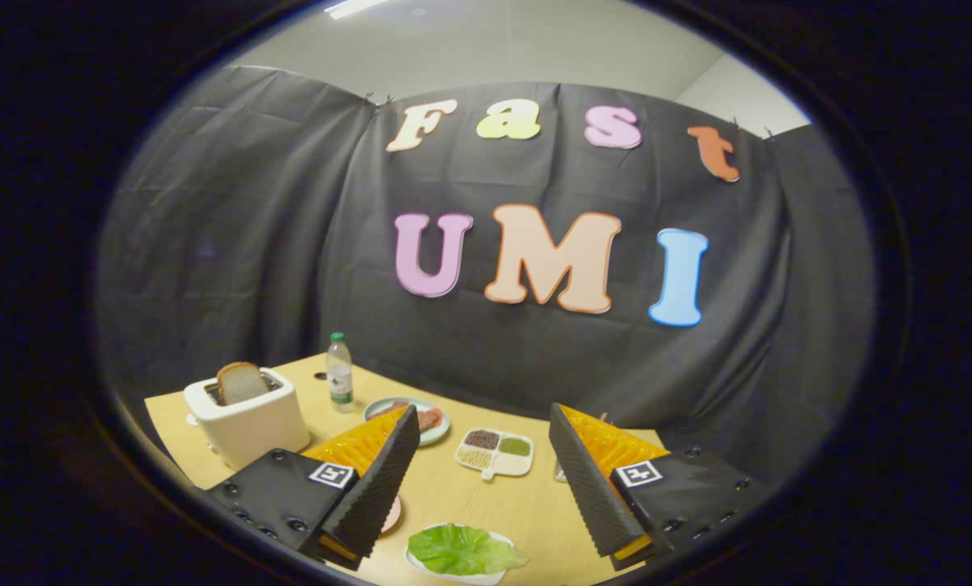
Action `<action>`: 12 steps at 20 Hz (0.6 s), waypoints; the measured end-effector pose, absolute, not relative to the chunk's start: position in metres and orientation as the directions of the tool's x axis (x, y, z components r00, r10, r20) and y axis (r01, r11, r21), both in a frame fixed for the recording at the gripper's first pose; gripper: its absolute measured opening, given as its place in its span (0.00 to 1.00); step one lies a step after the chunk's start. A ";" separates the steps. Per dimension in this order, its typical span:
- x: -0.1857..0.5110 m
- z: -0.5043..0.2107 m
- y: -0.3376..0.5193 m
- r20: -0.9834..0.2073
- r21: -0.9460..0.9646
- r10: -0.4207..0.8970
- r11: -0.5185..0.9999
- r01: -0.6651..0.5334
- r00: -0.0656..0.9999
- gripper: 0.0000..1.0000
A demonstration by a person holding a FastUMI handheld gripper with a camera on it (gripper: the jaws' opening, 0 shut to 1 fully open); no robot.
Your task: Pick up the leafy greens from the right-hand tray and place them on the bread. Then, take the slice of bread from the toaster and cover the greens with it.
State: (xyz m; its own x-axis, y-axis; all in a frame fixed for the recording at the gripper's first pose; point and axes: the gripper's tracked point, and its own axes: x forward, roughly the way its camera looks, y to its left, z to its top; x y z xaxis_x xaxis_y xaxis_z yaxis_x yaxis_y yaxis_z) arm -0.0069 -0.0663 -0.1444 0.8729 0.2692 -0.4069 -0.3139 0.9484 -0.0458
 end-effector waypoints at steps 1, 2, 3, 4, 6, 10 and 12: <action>-0.008 -0.154 -0.070 -0.434 -0.056 0.275 0.942 -0.330 0.858 1.00; -0.009 -0.163 -0.072 -0.455 -0.061 0.284 0.936 -0.348 0.844 1.00; -0.010 -0.172 -0.073 -0.476 -0.057 0.299 0.928 -0.368 0.827 1.00; -0.014 -0.184 -0.072 -0.500 -0.050 0.316 0.919 -0.391 0.806 1.00; -0.019 -0.205 -0.072 -0.552 -0.041 0.341 0.900 -0.434 0.761 1.00; -0.026 -0.240 -0.075 -0.616 -0.054 0.371 0.861 -0.506 0.695 1.00; -0.031 -0.257 -0.074 -0.647 -0.049 0.391 0.836 -0.547 0.655 1.00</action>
